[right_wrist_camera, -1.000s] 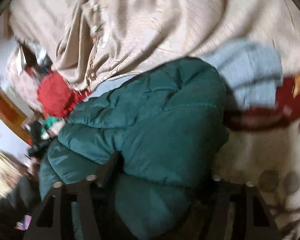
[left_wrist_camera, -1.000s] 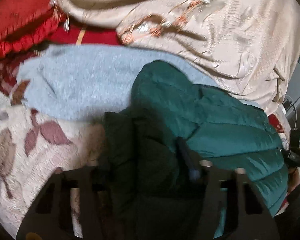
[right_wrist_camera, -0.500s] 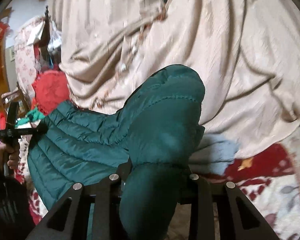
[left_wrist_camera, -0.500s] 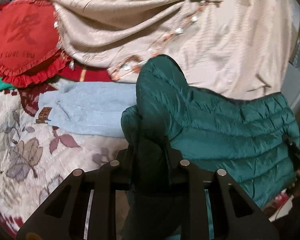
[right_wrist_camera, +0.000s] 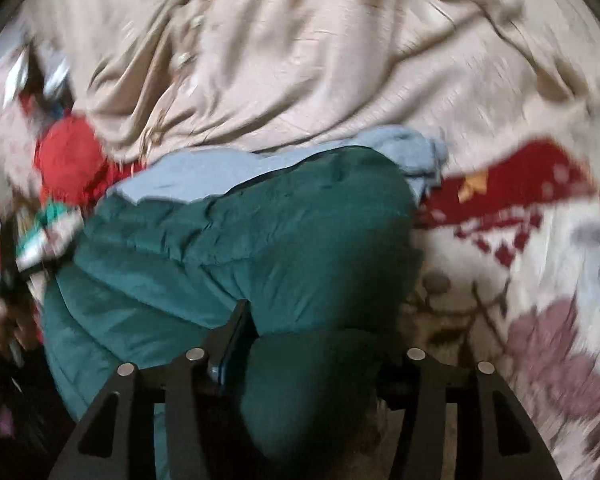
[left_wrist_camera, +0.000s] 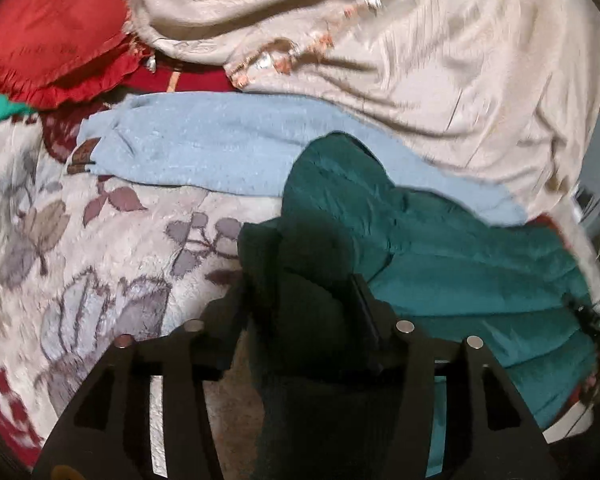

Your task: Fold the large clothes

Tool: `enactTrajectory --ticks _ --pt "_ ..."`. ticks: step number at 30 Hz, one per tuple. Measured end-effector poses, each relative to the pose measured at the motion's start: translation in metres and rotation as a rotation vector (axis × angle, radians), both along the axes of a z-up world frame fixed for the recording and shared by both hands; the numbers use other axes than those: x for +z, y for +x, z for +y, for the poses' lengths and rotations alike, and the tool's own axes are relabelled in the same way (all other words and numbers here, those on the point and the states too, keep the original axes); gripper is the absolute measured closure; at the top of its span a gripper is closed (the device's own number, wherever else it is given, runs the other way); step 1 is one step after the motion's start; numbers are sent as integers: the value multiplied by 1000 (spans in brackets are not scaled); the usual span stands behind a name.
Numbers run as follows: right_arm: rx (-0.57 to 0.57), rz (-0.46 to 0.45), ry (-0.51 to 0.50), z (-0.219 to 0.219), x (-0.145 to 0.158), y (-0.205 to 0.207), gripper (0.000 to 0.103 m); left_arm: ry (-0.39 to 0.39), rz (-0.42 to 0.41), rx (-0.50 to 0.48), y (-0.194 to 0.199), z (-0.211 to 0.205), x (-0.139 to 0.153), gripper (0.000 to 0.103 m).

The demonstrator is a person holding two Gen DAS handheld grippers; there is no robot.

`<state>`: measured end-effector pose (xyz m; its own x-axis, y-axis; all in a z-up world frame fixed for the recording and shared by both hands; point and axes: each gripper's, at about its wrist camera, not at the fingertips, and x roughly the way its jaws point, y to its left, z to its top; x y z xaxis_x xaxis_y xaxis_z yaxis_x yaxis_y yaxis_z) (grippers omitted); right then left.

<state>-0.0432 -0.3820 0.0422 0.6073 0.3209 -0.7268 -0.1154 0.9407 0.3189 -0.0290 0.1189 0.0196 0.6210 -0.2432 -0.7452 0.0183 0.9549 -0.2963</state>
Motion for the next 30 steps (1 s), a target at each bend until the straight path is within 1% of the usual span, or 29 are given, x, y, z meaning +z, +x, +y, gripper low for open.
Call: enactTrajectory --ticks 1,2,3,5,6,7,8,9,10,12,13,15,16,18,19,20,21,24,26,30 --pt "-43 -9 30 -10 6 -4 53 -2 -12 0 -2 3 5 52" --pt "-84 -18 43 -17 10 -7 52 14 -29 9 -4 6 13 52" --pt "-144 -34 29 -25 16 -12 52 35 -57 28 -5 11 23 52" --pt "-324 -77 -78 -36 33 -24 51 52 -120 81 -7 18 43 51" --pt "-375 -96 -109 -36 39 -29 51 59 -146 110 -7 19 53 51" --pt "-394 -110 -117 -35 44 -31 51 59 -161 118 -5 18 61 51" --pt "-383 -133 -99 -29 49 -32 51 54 -173 103 -1 11 68 50" --pt "-352 -137 -83 -21 51 -31 51 50 -178 76 5 3 72 50" --pt "-321 -133 -90 -10 51 -28 51 53 -182 43 11 -10 75 49" --pt "-321 -119 -169 12 48 -20 51 97 -181 -6 24 -42 72 43" --pt "-326 -112 -205 22 44 -14 51 116 -173 -27 30 -55 70 42" --pt "-323 -56 -257 36 29 -1 51 155 -144 -56 45 -81 56 42" --pt "-311 -14 -264 40 17 8 51 179 -129 -57 50 -89 49 42" --pt "-285 58 -289 41 -5 21 50 260 -84 -41 60 -101 25 42" --pt "-268 69 -307 45 -14 28 50 297 -45 -16 64 -102 12 42" --pt "-242 67 -309 48 -18 33 49 303 -26 4 64 -100 1 41" --pt "-217 67 -316 51 -22 38 49 286 -43 20 61 -95 -5 41" --pt "-180 76 -334 59 -33 49 49 246 -63 71 56 -82 -10 39" --pt "-177 85 -330 58 -39 54 48 254 -63 81 57 -81 -11 39" --pt "-188 106 -306 51 -41 58 47 283 -44 105 62 -82 -18 37"
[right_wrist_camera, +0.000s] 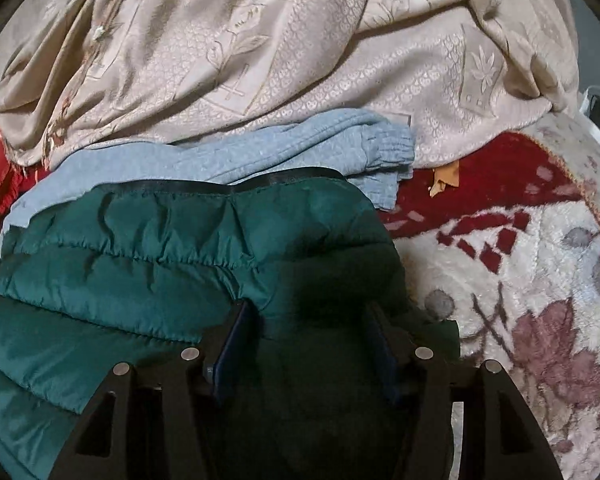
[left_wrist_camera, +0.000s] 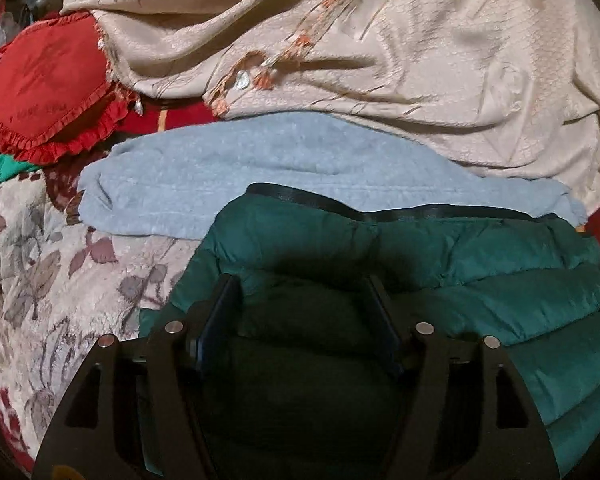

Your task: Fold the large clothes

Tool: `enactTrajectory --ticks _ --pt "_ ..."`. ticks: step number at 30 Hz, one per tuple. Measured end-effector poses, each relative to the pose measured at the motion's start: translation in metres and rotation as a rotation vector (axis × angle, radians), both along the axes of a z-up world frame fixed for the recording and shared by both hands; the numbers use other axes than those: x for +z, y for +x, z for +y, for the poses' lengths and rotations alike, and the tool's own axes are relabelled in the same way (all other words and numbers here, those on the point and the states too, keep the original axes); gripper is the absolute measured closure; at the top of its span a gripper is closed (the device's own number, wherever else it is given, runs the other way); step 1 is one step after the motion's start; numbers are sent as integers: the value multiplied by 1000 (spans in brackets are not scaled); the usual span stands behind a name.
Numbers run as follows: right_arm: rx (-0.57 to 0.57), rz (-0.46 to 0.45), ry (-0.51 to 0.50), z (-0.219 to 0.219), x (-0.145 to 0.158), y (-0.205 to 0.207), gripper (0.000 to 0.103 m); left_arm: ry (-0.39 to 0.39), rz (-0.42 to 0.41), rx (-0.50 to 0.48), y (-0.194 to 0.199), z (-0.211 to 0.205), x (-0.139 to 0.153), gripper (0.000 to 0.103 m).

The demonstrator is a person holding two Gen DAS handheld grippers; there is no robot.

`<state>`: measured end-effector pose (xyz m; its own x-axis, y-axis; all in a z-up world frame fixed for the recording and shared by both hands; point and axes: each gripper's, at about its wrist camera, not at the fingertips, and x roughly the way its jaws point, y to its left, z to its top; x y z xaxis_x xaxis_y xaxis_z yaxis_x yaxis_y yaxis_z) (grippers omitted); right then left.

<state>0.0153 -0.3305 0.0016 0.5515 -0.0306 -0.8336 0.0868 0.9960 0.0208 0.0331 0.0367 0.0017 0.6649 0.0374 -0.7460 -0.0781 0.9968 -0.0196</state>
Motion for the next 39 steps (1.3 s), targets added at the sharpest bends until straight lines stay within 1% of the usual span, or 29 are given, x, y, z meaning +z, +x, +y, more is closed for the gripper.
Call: enactTrajectory --ticks 2,4,5,7,9,10,11,12,13,14,15,16,17,18,19,21,22,23,24,26,28,30,31,32,33,34,36,37,39 --pt "-13 -13 -20 2 8 -5 47 32 13 2 0 -4 1 37" --pt "-27 -60 -18 3 24 -16 47 30 20 2 -5 -2 10 37" --pt "-26 -97 -1 3 35 -24 47 14 3 9 -11 1 19 37" --pt "5 -191 22 9 66 -49 47 -44 -75 24 -36 10 47 37" --pt "81 -248 25 22 86 -73 46 -68 -130 -27 -63 7 69 37" --pt "111 -254 33 28 87 -83 39 -69 -134 -53 -71 3 73 33" --pt "126 -248 41 33 84 -90 29 -69 -120 -95 -81 -6 73 30" --pt "139 -223 51 40 76 -95 29 -71 -87 -137 -87 -16 68 30" --pt "155 -175 52 49 63 -98 29 -72 -56 -164 -89 -23 61 30" --pt "167 -138 40 56 52 -99 29 -53 -13 -194 -91 -34 47 29" --pt "180 -103 15 62 41 -99 28 2 31 -204 -90 -45 31 28" --pt "192 -104 -25 68 36 -100 28 49 41 -200 -89 -52 21 24" --pt "186 -114 -44 69 39 -104 29 80 9 -193 -92 -56 18 22" --pt "167 -115 -51 68 44 -108 29 84 6 -184 -93 -58 19 22" --pt "123 -154 -56 66 58 -120 29 69 20 -177 -92 -56 19 22" --pt "93 -271 -40 62 80 -150 29 21 60 -161 -88 -50 21 21" --pt "79 -303 -34 64 87 -165 29 4 79 -161 -87 -48 20 20" --pt "71 -315 -28 66 91 -177 28 -16 98 -160 -88 -45 20 20" --pt "67 -316 -20 69 93 -188 28 -39 114 -159 -89 -43 22 19" --pt "71 -304 -7 79 92 -214 29 -60 144 -167 -90 -40 23 19" --pt "76 -283 -29 89 90 -236 29 -44 151 -179 -104 -43 29 19" --pt "73 -250 -63 93 86 -254 28 -21 111 -175 -139 -47 42 19" --pt "59 -224 -80 94 84 -265 28 -10 104 -177 -155 -48 46 19" --pt "46 -204 -84 95 82 -275 27 -7 104 -185 -172 -49 49 19" --pt "38 -188 -83 93 80 -282 27 -12 112 -198 -196 -51 52 19" --pt "30 -168 -78 91 79 -290 27 -17 121 -200 -210 -51 52 19" --pt "13 -157 -60 88 82 -303 27 -27 140 -198 -244 -55 51 19" --pt "5 -155 -56 86 85 -309 27 -11 150 -204 -254 -58 49 18" --pt "-5 -156 -48 84 93 -317 27 48 153 -211 -269 -66 51 18"
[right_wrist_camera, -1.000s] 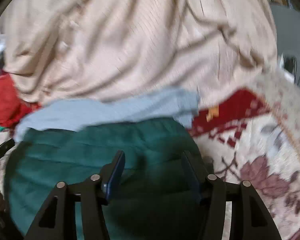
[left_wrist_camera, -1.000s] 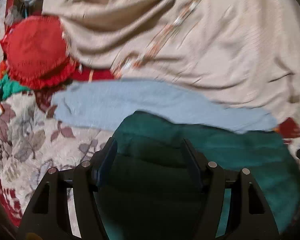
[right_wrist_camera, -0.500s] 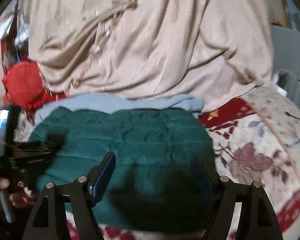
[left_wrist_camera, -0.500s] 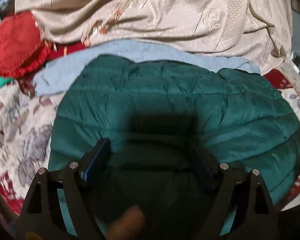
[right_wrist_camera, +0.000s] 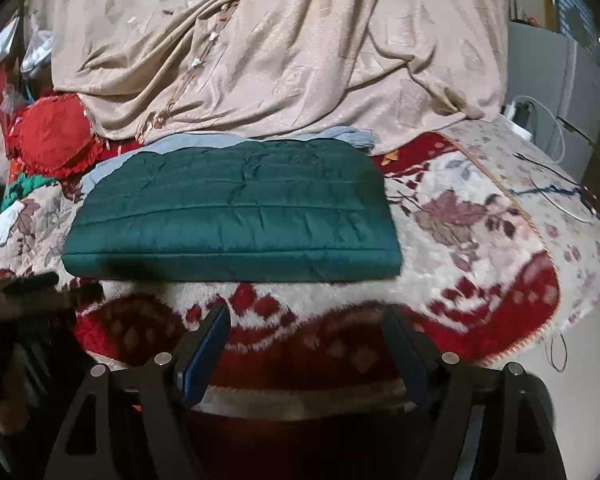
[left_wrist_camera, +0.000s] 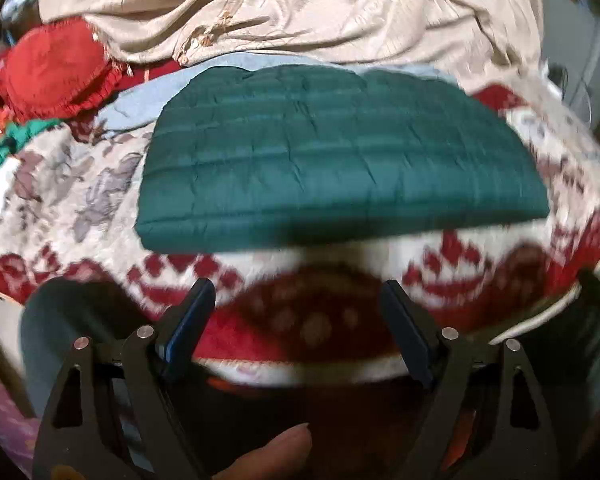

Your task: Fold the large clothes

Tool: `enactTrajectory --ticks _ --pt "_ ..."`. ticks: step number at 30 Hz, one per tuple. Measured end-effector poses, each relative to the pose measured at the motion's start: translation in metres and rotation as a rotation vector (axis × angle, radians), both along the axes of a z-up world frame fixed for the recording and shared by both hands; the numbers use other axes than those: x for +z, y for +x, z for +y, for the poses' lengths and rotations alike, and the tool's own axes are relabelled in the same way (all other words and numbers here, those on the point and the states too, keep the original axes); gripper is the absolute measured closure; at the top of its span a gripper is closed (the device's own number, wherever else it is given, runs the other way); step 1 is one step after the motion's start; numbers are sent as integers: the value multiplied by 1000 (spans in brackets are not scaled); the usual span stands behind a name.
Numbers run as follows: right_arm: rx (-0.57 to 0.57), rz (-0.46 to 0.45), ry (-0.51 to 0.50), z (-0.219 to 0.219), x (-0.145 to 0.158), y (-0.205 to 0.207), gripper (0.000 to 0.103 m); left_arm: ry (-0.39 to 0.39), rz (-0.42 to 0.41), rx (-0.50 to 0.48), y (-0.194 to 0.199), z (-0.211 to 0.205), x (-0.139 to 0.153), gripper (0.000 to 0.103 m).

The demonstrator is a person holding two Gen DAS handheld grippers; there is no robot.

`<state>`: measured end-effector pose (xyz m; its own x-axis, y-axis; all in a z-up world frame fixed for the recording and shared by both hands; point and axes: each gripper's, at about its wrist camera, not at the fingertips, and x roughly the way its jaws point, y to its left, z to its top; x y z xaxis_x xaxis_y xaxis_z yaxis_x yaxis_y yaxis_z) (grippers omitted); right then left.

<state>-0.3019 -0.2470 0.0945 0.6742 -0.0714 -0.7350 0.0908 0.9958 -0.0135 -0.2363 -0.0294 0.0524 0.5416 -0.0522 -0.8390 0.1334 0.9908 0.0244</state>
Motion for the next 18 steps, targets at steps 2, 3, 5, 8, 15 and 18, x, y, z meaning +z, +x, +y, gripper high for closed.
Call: enactTrajectory --ticks 2,3,5,8,15,18 --pt "-5 -21 0 0 10 -7 27 21 -25 15 -7 0 7 18" --pt "-3 -32 -3 2 15 -10 27 20 -56 26 -12 1 14 18" --pt "1 -58 -11 7 24 -17 27 8 -102 33 -18 3 25 18" --pt "17 -68 -25 14 29 -21 27 -20 -121 22 -25 6 37 18" --pt "37 -84 -51 23 35 -24 27 -58 -145 9 -31 11 47 18" --pt "47 -83 -54 26 36 -25 27 -73 -140 2 -32 11 46 18"
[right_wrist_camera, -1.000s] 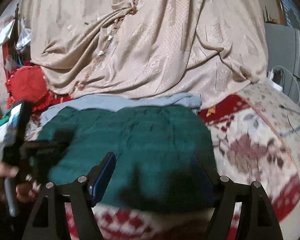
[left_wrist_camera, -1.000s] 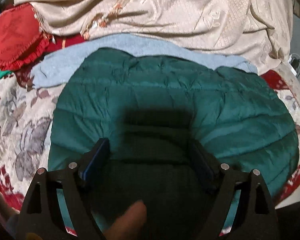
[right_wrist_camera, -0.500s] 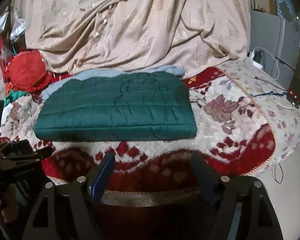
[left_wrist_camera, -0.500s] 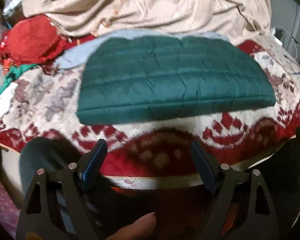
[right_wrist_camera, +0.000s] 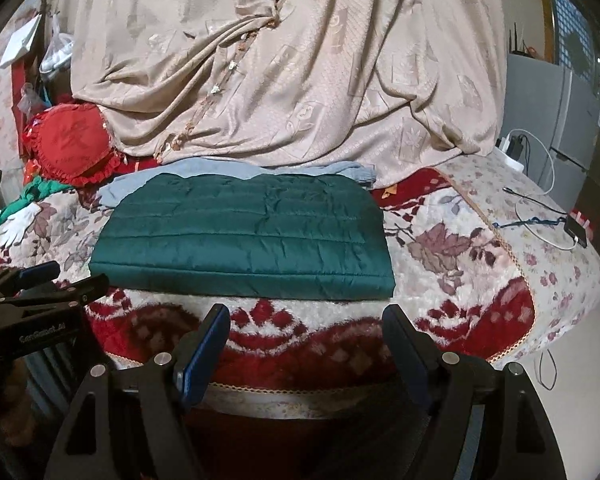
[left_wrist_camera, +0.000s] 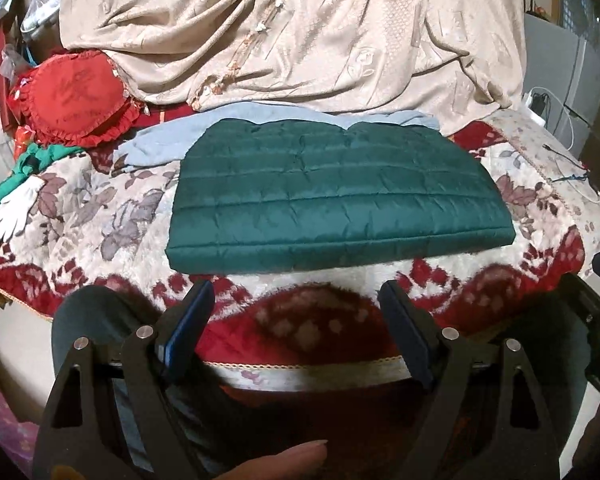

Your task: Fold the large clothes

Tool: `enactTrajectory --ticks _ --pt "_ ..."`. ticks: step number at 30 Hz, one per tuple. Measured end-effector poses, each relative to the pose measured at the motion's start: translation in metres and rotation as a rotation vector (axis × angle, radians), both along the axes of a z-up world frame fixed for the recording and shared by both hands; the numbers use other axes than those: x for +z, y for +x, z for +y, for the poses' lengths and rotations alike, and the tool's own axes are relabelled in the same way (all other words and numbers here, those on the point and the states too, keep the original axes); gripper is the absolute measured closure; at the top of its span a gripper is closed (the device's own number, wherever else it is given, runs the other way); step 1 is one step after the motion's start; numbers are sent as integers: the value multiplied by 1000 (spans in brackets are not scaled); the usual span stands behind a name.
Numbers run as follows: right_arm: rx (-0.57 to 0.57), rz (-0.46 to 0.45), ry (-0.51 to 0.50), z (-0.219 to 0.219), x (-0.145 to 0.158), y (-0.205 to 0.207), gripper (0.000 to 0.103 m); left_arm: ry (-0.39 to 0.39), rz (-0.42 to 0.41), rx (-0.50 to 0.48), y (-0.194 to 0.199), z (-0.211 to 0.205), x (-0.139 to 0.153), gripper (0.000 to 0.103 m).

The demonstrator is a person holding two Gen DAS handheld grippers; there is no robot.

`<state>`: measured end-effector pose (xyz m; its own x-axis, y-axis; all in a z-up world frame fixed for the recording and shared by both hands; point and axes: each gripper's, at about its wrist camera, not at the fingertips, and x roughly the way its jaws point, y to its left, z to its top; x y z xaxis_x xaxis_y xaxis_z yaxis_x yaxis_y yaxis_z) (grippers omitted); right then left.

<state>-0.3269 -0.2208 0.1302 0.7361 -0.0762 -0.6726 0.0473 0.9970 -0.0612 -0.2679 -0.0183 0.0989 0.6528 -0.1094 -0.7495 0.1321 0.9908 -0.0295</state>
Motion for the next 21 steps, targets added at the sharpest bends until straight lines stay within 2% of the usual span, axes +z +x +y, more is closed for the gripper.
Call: enactTrajectory --ticks 21 --pt "4 26 17 1 -9 3 27 -12 34 -24 2 -4 -12 18"
